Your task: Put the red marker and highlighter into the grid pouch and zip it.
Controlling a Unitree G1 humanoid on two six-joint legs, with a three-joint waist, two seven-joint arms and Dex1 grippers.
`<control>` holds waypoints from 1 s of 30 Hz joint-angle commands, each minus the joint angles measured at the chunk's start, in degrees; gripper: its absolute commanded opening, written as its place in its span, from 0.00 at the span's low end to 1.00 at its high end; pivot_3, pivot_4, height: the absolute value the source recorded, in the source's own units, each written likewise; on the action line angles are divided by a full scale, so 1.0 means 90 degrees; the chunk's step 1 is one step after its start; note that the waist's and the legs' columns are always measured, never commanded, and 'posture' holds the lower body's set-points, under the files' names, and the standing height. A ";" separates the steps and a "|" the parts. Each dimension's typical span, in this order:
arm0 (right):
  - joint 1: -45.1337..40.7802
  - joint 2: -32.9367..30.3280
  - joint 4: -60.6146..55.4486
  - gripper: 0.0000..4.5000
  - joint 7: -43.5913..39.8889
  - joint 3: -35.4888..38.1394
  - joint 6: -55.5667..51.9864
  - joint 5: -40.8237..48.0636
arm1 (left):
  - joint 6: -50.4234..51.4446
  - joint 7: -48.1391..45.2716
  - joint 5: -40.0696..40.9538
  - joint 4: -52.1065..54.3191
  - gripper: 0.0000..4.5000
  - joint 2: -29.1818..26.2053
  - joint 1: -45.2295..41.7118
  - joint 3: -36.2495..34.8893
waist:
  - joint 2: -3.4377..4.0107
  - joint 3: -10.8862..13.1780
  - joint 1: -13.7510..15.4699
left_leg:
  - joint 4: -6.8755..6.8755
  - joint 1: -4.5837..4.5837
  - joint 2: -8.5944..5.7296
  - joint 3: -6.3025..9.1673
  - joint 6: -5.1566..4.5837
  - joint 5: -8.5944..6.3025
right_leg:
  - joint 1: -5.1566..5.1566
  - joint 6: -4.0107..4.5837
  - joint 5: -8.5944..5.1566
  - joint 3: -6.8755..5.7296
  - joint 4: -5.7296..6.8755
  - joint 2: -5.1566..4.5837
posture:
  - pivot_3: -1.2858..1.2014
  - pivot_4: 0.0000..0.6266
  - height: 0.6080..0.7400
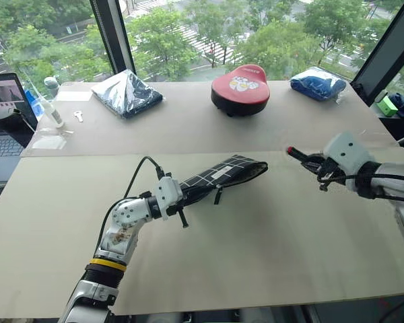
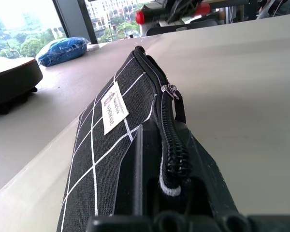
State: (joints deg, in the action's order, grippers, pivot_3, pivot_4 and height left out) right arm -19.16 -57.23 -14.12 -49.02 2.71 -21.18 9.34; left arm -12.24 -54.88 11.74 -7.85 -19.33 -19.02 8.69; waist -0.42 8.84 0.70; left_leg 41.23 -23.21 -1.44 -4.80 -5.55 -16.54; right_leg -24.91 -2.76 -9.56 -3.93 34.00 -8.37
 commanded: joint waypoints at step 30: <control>-0.1803 0.1647 0.1207 0.11 -0.0131 -0.2694 0.3524 -0.2674 | -0.0029 -0.0107 0.0180 0.0051 0.00 0.0031 -0.0171 -0.0028 | 0.0000 0.0000 -0.0010 | 0.0001 -0.0003 -0.0003 -0.0004 0.0012 0.0006 | -0.0009 0.0001 0.0000 -0.0001 0.0003 0.0001 | 0.52 0.24 1.00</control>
State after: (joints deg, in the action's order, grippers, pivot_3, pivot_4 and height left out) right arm -33.38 -42.94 -4.87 -51.91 -21.31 5.01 -12.46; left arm -12.16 -55.79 12.41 -8.24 -19.32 -19.58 8.70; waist -0.41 8.84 0.61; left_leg 41.25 -23.24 -1.48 -4.83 -5.44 -16.48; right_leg -24.99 -2.75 -9.56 -3.94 34.03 -8.36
